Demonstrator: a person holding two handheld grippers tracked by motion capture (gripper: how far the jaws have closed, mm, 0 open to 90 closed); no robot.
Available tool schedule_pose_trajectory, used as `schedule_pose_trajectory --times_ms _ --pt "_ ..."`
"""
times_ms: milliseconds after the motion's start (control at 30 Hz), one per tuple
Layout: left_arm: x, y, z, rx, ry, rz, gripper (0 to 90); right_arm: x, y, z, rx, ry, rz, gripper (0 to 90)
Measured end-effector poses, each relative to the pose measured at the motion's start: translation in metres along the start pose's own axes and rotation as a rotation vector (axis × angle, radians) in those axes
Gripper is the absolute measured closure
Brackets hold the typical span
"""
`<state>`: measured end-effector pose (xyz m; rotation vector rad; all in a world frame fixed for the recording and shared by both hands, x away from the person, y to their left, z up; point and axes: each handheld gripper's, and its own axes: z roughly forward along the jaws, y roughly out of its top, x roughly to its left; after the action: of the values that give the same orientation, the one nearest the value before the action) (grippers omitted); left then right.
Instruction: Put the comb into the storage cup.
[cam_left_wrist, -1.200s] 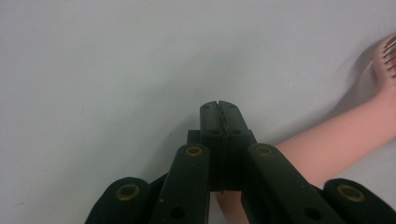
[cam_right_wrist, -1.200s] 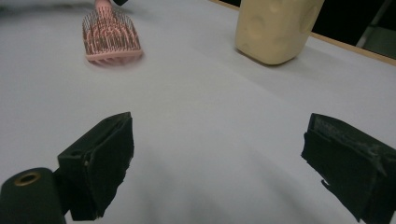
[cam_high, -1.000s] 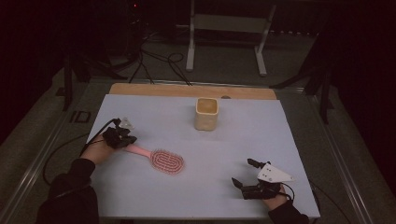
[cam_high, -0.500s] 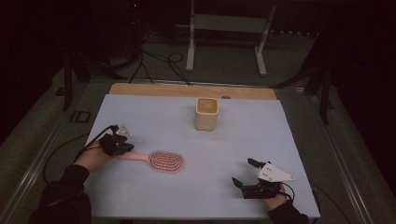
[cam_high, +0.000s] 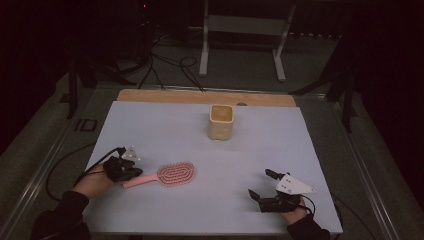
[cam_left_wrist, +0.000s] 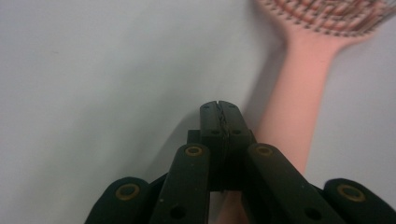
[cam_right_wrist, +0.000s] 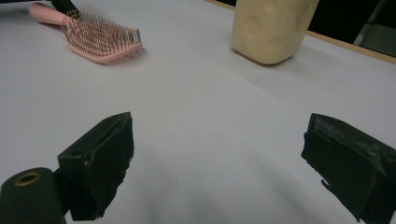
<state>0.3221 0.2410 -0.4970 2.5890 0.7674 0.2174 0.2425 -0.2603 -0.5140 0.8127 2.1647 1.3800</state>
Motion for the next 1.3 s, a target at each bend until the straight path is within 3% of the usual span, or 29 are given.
schedule_pose_trajectory --times_ms 167,400,533,767,967,1300 --pt "-0.012 0.0 -0.003 -0.021 -0.033 0.012 90.0 0.0 0.0 0.0 -0.002 -0.004 -0.001 8.8" --pt "-0.024 -0.001 -0.004 -0.011 -0.061 0.028 90.0 0.0 0.0 0.0 0.001 -0.002 -0.002 8.8" --pt "-0.032 0.001 -0.006 -0.028 -0.058 0.033 89.9 -0.001 0.001 0.0 -0.004 -0.004 0.005 8.9" --pt "-0.045 0.003 -0.006 -0.009 -0.066 0.05 89.9 0.0 0.001 0.001 0.002 -0.002 -0.002 8.9" --pt "-0.052 0.002 -0.005 -0.009 -0.09 0.038 89.9 0.0 0.001 0.001 0.003 -0.002 -0.004 8.8" --pt "-0.063 0.005 -0.004 0.013 -0.102 0.065 89.9 0.0 0.001 0.002 0.002 0.0 -0.002 8.8"
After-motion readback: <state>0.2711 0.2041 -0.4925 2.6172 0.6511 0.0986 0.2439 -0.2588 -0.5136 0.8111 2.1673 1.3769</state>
